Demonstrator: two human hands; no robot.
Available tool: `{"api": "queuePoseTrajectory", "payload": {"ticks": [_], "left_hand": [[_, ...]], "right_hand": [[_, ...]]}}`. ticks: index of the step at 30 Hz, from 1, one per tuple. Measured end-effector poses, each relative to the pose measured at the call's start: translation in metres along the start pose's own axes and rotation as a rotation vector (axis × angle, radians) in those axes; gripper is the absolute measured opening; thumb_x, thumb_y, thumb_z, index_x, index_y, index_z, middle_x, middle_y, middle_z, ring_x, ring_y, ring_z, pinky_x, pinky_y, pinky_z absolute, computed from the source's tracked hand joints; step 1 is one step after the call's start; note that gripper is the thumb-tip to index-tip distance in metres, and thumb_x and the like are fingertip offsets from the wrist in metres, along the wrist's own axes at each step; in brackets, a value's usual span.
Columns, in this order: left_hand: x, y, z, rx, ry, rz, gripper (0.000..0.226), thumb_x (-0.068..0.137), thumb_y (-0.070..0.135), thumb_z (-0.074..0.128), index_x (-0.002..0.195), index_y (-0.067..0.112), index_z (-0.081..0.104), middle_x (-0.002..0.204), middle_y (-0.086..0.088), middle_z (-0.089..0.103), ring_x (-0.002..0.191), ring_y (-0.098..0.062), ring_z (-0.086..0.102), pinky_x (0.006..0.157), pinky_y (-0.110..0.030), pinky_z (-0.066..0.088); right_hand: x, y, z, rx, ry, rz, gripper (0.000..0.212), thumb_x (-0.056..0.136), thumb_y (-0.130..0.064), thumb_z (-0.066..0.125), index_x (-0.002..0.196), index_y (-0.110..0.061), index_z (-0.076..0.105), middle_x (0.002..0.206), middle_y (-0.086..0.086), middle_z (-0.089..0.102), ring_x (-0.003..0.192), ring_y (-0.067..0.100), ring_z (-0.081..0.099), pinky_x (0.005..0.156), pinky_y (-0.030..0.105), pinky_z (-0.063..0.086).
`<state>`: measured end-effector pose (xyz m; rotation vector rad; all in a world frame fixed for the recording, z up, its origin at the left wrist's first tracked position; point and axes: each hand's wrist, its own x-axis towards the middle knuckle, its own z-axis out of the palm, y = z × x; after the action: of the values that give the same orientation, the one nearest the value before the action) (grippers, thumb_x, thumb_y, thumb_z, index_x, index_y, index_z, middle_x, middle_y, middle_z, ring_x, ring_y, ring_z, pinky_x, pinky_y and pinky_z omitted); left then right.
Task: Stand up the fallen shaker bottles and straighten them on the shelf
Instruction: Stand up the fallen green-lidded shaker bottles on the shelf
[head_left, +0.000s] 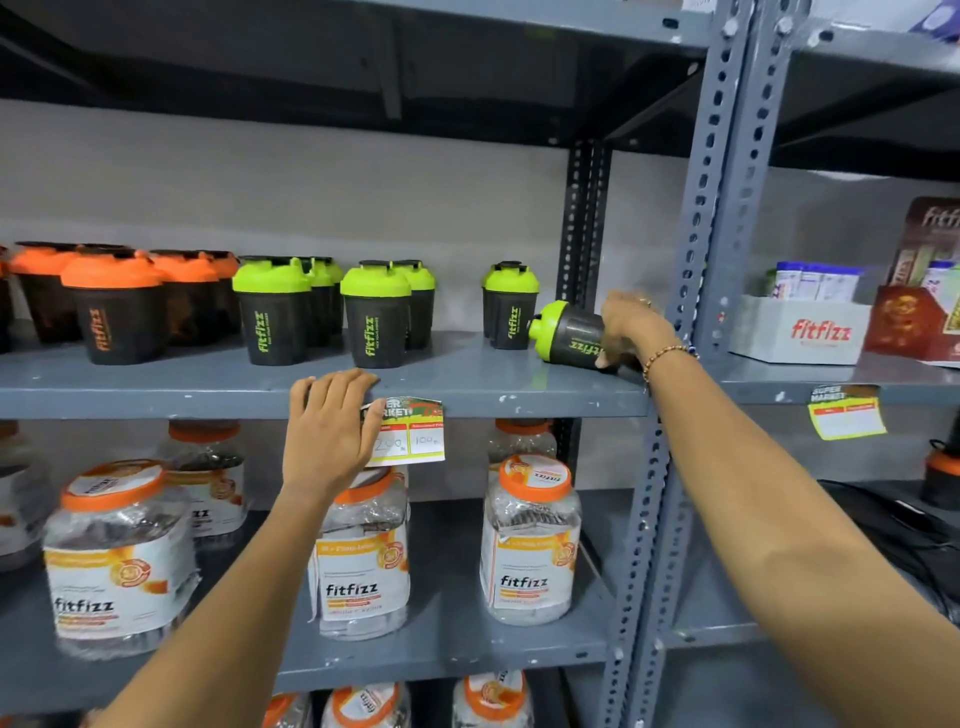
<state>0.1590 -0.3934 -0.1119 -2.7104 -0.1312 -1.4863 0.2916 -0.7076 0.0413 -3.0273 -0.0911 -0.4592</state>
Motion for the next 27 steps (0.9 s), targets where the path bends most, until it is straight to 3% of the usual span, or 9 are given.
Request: {"api": "queuePoseTrajectory", "payload": {"ticks": [3, 6, 9, 12, 15, 17, 20, 24, 27], "left_hand": [[0.001, 0.001, 0.001, -0.002, 0.000, -0.006, 0.050, 0.097, 0.043, 0.026, 0.119, 0.013, 0.059, 0.118, -0.005, 0.063, 0.107, -0.025, 0.055, 0.099, -0.041, 0.030], [0.001, 0.001, 0.001, -0.004, -0.007, -0.005, 0.051, 0.097, 0.044, 0.025, 0.119, 0.013, 0.060, 0.118, -0.005, 0.063, 0.108, -0.025, 0.055, 0.099, -0.040, 0.030], [0.000, 0.000, -0.001, -0.012, -0.023, 0.007, 0.054, 0.098, 0.045, 0.023, 0.119, 0.013, 0.060, 0.119, -0.005, 0.063, 0.108, -0.025, 0.056, 0.099, -0.039, 0.030], [0.000, -0.001, -0.003, -0.026, -0.040, 0.008, 0.059, 0.097, 0.048, 0.019, 0.120, 0.013, 0.060, 0.119, -0.004, 0.063, 0.108, -0.024, 0.057, 0.099, -0.038, 0.030], [0.000, -0.001, -0.003, -0.053, -0.045, 0.016, 0.062, 0.098, 0.050, 0.016, 0.120, 0.013, 0.060, 0.119, -0.004, 0.064, 0.109, -0.024, 0.057, 0.099, -0.038, 0.030], [0.000, -0.002, -0.003, -0.060, -0.049, 0.023, 0.061, 0.098, 0.051, 0.016, 0.120, 0.014, 0.060, 0.120, -0.004, 0.064, 0.109, -0.024, 0.058, 0.099, -0.038, 0.030], [0.000, -0.004, -0.003, -0.055, -0.049, 0.030, 0.060, 0.098, 0.050, 0.017, 0.121, 0.014, 0.060, 0.120, -0.004, 0.064, 0.109, -0.024, 0.058, 0.099, -0.037, 0.030], [0.002, -0.004, -0.002, -0.049, -0.030, 0.055, 0.059, 0.098, 0.048, 0.018, 0.120, 0.014, 0.060, 0.120, -0.004, 0.064, 0.108, -0.024, 0.058, 0.099, -0.037, 0.030], [0.000, -0.007, 0.001, -0.066, -0.010, 0.066, 0.056, 0.098, 0.047, 0.021, 0.120, 0.014, 0.060, 0.119, -0.003, 0.064, 0.108, -0.023, 0.059, 0.100, -0.037, 0.030]], "right_hand": [[0.000, -0.004, -0.007, 0.108, -0.059, -0.027, 0.091, 0.068, -0.020, 0.087, 0.137, 0.004, 0.031, 0.135, 0.023, 0.051, 0.122, 0.039, 0.052, 0.092, 0.041, 0.045], [0.003, -0.012, -0.014, 0.339, -0.187, -0.027, 0.070, 0.068, -0.022, 0.086, 0.123, 0.003, 0.051, 0.122, 0.018, 0.060, 0.108, 0.036, 0.060, 0.091, 0.043, 0.052], [0.006, -0.020, -0.013, 0.687, -0.307, 0.056, 0.036, 0.069, -0.013, 0.084, 0.094, -0.002, 0.060, 0.081, 0.012, 0.065, 0.068, 0.022, 0.063, 0.064, 0.033, 0.057], [0.000, -0.030, -0.004, 1.074, -0.406, 0.083, 0.026, 0.075, -0.013, 0.081, 0.083, -0.007, 0.057, 0.045, 0.001, 0.061, 0.041, 0.009, 0.061, 0.075, 0.030, 0.062], [-0.005, -0.046, 0.017, 1.524, -0.511, 0.011, 0.031, 0.077, -0.015, 0.078, 0.100, -0.005, 0.061, 0.087, 0.007, 0.071, 0.083, 0.012, 0.069, 0.078, 0.032, 0.062], [-0.008, -0.058, 0.029, 1.664, -0.546, -0.020, 0.041, 0.068, -0.012, 0.081, 0.103, -0.002, 0.063, 0.101, 0.009, 0.070, 0.097, 0.017, 0.066, 0.072, 0.030, 0.063], [-0.009, -0.074, 0.040, 1.586, -0.460, -0.040, 0.053, 0.065, 0.000, 0.082, 0.114, 0.004, 0.062, 0.104, 0.014, 0.071, 0.095, 0.022, 0.069, 0.069, 0.027, 0.062], [-0.001, -0.087, 0.053, 1.309, -0.219, -0.077, 0.050, 0.067, 0.002, 0.083, 0.113, -0.002, 0.064, 0.115, 0.014, 0.070, 0.104, 0.023, 0.066, 0.092, 0.033, 0.053], [0.005, -0.091, 0.058, 1.178, -0.164, -0.068, 0.057, 0.066, -0.005, 0.085, 0.118, -0.002, 0.061, 0.120, 0.013, 0.068, 0.112, 0.027, 0.062, 0.103, 0.040, 0.048]]}}
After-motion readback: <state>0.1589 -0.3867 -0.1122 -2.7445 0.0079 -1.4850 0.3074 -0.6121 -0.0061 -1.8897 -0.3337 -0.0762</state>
